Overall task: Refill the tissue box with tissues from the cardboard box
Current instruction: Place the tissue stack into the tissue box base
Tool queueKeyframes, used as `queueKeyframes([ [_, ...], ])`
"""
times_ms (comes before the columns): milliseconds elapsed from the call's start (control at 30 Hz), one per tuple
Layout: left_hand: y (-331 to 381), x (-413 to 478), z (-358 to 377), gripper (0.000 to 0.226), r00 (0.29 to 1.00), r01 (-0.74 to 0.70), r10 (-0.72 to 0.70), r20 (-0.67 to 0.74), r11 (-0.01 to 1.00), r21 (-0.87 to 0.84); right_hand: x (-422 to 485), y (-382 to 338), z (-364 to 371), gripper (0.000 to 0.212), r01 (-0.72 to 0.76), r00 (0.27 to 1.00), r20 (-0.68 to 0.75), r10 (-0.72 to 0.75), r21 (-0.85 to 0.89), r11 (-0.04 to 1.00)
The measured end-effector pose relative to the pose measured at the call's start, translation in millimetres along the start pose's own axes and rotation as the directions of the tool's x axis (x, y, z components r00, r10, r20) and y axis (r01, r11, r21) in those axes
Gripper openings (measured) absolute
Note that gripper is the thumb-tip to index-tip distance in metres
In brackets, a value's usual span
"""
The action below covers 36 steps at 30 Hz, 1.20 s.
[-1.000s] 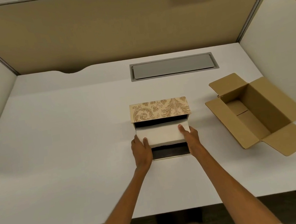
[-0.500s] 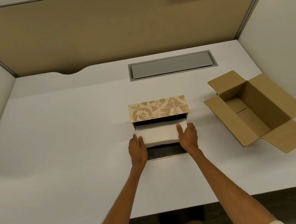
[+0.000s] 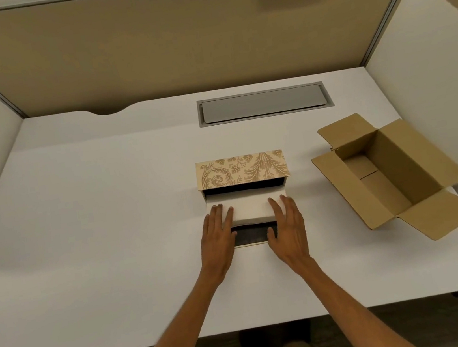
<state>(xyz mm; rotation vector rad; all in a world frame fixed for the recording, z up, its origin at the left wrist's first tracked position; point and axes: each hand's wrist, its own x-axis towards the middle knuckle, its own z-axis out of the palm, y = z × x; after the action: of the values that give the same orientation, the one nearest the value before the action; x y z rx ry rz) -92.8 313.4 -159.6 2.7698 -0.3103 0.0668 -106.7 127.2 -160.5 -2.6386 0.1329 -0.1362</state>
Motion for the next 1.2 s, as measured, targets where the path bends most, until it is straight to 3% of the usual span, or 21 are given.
queueKeyframes([
  [167, -10.7, 5.6, -2.1, 0.084, 0.980, 0.125, -0.129, 0.150, 0.992, 0.033, 14.4, 6.4, -5.2, 0.065, -0.055, 0.989, 0.139, 0.045, 0.066, 0.996],
  [400, -10.2, 12.0, -2.6, 0.089, 0.962, 0.154, -0.164, 0.217, 0.986, 0.062, 26.3, 8.8, -6.8, 0.060, -0.076, 0.985, 0.169, 0.040, 0.215, 0.974],
  [567, -12.1, 14.1, -2.6, 0.086, 0.960, 0.134, -0.148, 0.236, 0.988, 0.075, 21.7, 7.7, -0.9, 0.058, -0.028, 0.987, 0.161, 0.007, 0.129, 0.991],
  [667, -12.7, 15.3, -5.3, 0.084, 0.963, 0.120, -0.136, 0.233, 0.989, 0.082, 20.3, 7.1, -0.5, 0.060, -0.122, 0.976, 0.195, 0.095, 0.132, 0.984],
  [800, -4.4, 11.9, -5.6, 0.067, 0.994, 0.074, -0.082, 0.067, 0.991, 0.110, 19.3, 4.8, -0.6, 0.079, 0.031, 0.997, 0.074, -0.019, -0.169, 0.985],
  [933, 3.8, 2.4, 4.9, 0.062, 1.000, -0.002, 0.001, 0.014, 0.997, 0.076, 16.9, -12.4, 5.5, 0.085, 0.095, 0.992, 0.103, -0.077, -0.181, 0.979],
  [1200, 5.9, 2.1, 11.8, 0.058, 0.998, 0.051, -0.052, 0.045, 0.999, 0.006, 17.7, -14.6, 13.4, 0.078, 0.126, 0.966, 0.245, -0.079, -0.180, 0.976],
])
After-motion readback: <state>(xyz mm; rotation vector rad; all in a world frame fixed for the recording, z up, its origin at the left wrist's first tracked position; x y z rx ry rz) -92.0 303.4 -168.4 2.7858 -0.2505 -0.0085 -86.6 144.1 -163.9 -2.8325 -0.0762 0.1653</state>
